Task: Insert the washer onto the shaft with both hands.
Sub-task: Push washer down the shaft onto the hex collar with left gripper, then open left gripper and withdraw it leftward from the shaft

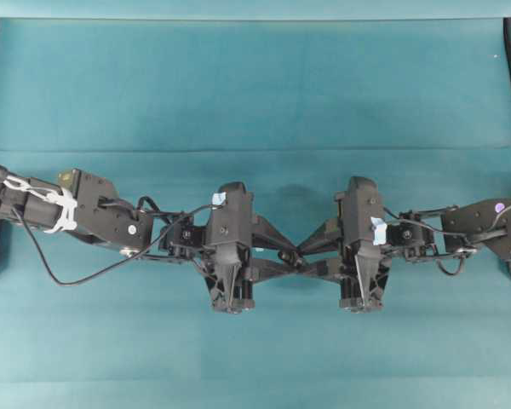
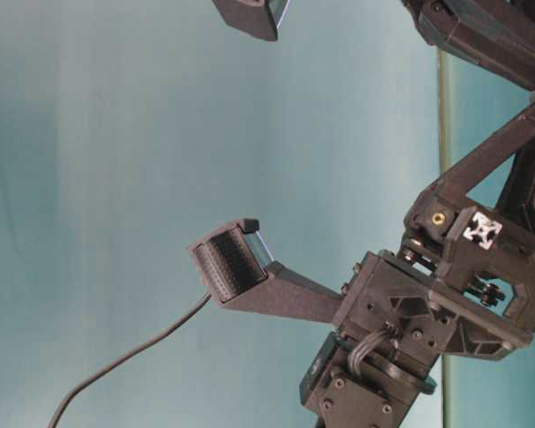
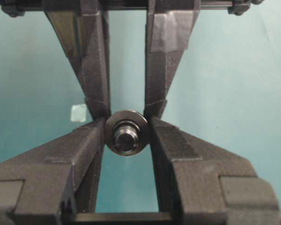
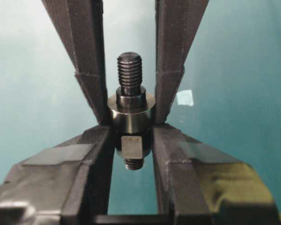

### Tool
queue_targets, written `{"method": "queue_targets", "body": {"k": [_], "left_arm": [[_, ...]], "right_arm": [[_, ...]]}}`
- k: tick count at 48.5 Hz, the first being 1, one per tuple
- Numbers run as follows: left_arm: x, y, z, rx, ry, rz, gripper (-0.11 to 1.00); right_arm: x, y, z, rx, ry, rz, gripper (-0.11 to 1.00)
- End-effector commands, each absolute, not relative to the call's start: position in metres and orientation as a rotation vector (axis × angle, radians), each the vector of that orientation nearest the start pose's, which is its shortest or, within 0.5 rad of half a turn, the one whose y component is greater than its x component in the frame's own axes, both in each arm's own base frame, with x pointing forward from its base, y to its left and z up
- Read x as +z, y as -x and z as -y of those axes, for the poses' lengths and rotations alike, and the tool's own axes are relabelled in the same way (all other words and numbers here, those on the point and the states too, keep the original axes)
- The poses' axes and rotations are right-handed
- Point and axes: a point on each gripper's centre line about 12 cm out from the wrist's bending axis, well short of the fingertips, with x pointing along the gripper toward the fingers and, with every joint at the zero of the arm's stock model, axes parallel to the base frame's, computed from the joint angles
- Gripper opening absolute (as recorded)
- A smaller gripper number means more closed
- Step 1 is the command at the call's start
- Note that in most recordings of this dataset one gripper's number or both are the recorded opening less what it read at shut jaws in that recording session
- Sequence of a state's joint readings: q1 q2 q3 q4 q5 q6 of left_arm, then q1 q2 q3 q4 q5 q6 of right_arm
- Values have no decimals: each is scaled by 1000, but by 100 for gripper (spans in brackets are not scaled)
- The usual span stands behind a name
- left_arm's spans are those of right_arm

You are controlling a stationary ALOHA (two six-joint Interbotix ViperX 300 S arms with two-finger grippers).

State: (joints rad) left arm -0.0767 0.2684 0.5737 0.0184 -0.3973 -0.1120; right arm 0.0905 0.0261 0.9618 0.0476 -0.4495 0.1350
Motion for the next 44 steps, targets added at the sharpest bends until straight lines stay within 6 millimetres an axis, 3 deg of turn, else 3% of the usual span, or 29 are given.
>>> {"method": "queue_targets", "body": {"k": [1,34,41,44], "left_arm": [[131,-443,43,-82,72,-438,35],[129,-443,42,-61,128,-480,36],[137,-441,40,-60,128,-466,65],[140,-441,39,-59,126,-460,72]], "right_arm": [[125,-340,-26,15,-157,-496,-1],[124,-339,-27,16,-154,-507,-1],[123,-339,-27,16,-154,-519,-1],[122,-338,-27,15,-152,-527,-1]]}}
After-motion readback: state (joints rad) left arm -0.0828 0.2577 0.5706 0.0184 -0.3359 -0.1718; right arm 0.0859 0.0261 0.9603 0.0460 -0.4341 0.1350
